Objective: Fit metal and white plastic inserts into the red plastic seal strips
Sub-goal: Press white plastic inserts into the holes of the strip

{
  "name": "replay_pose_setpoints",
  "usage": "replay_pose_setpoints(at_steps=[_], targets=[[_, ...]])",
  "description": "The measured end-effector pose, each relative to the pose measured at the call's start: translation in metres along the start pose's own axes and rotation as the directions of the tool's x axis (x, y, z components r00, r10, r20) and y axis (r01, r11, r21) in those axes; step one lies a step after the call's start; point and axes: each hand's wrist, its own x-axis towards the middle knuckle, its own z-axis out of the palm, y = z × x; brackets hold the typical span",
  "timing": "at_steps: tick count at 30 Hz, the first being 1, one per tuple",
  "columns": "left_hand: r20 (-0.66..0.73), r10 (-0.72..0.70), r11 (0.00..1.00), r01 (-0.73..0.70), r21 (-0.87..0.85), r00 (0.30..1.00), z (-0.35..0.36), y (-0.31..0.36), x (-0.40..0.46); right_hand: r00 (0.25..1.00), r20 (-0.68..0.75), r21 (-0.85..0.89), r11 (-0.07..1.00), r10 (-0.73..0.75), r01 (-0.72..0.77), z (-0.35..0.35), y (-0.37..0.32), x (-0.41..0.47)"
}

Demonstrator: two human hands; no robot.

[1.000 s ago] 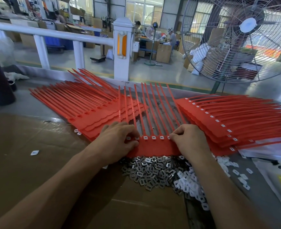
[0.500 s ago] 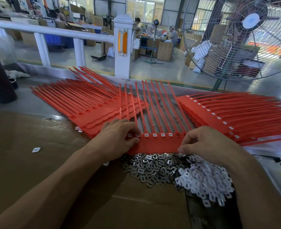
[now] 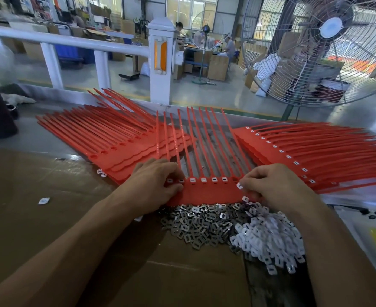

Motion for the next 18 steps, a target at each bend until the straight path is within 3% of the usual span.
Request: replay_pose_setpoints(at_steps=[3,18], targets=[[0.001,-0.002,1.0,0.002,0.003,1.0,0.0,0.0,0.0,0.996,-0.083,0.076,0.997,0.029,-0.023,0.008,0.006,0.008],[0.004,-0.003,1.0,0.003,0.015,1.0,-0.001,0.001,0.002,0.972,-0.228,-0.004,0.998,0.057,-0.059,0.032,0.004,0.03]])
